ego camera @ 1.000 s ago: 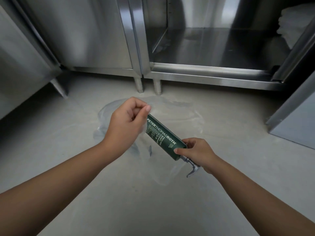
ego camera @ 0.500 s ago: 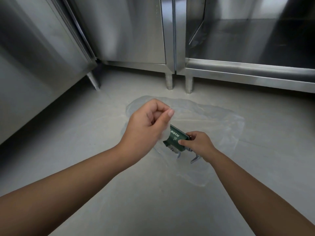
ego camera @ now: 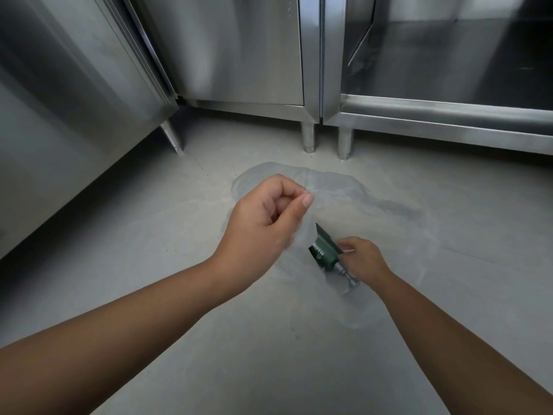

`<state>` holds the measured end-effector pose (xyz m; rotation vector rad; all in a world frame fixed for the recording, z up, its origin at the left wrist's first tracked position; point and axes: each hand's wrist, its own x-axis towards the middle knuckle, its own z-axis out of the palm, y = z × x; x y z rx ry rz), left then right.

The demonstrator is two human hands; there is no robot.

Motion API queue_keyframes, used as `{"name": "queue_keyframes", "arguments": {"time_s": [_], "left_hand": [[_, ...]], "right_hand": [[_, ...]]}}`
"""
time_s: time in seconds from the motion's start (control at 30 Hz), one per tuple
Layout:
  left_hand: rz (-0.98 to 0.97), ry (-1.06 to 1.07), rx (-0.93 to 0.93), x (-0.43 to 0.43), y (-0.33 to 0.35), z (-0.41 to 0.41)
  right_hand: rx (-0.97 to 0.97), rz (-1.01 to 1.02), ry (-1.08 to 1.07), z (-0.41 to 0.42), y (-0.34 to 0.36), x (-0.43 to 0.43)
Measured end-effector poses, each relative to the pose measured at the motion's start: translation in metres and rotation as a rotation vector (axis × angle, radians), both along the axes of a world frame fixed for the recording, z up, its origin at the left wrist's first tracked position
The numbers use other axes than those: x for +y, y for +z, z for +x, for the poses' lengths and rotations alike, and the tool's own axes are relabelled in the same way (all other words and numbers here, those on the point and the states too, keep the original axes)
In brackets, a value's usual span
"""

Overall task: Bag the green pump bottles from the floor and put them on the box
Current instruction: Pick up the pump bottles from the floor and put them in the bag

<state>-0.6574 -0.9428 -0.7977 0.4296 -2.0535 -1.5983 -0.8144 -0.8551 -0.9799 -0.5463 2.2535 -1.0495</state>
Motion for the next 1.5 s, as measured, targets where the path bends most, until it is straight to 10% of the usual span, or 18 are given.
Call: {"name": "queue_keyframes", "arguments": {"time_s": [1.5], "left_hand": [[0.045, -0.028, -0.051, 0.044, -0.044, -0.057]], "right_hand": [[-0.367, -0.036, -0.488, -0.006, -0.044, 0.131]]}}
